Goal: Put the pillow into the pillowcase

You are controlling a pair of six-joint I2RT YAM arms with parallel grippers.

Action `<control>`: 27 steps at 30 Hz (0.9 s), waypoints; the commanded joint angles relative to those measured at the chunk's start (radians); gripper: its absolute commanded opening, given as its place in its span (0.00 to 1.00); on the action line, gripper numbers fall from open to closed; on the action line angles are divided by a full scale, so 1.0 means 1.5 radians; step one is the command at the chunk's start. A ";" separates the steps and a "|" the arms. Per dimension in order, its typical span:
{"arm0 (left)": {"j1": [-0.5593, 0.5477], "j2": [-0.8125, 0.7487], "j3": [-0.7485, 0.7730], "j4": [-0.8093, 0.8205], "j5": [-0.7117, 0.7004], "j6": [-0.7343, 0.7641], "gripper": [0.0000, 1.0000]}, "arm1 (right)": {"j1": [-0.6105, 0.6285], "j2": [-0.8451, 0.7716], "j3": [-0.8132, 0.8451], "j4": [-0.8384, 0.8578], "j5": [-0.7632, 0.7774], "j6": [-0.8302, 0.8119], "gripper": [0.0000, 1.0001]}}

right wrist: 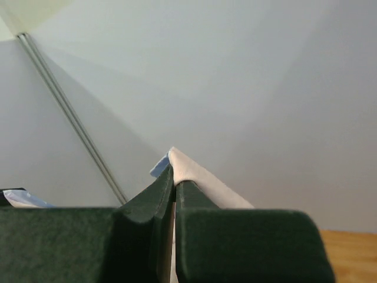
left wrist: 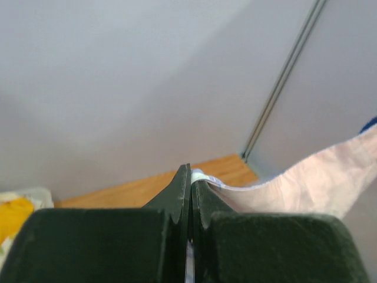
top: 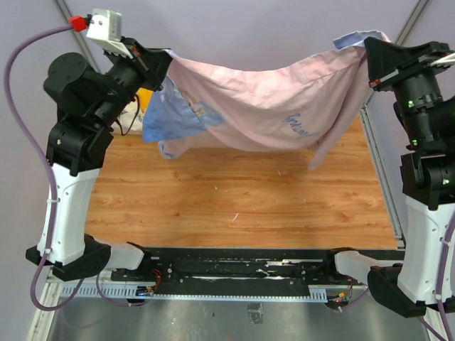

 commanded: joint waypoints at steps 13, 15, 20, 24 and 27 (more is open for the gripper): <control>0.010 0.112 0.118 0.042 0.075 -0.022 0.00 | -0.010 0.134 0.124 0.038 0.006 -0.036 0.01; 0.010 0.074 0.086 0.052 0.096 -0.039 0.00 | -0.010 0.090 0.090 0.043 -0.007 -0.029 0.01; 0.010 -0.026 0.037 0.093 0.133 -0.069 0.00 | -0.010 -0.019 0.029 0.073 -0.007 -0.009 0.01; 0.010 -0.011 0.051 0.115 0.113 -0.043 0.00 | -0.010 0.006 0.055 0.083 0.017 -0.027 0.01; 0.012 0.078 0.123 0.070 0.106 -0.021 0.00 | -0.010 0.099 0.148 0.041 0.029 -0.040 0.01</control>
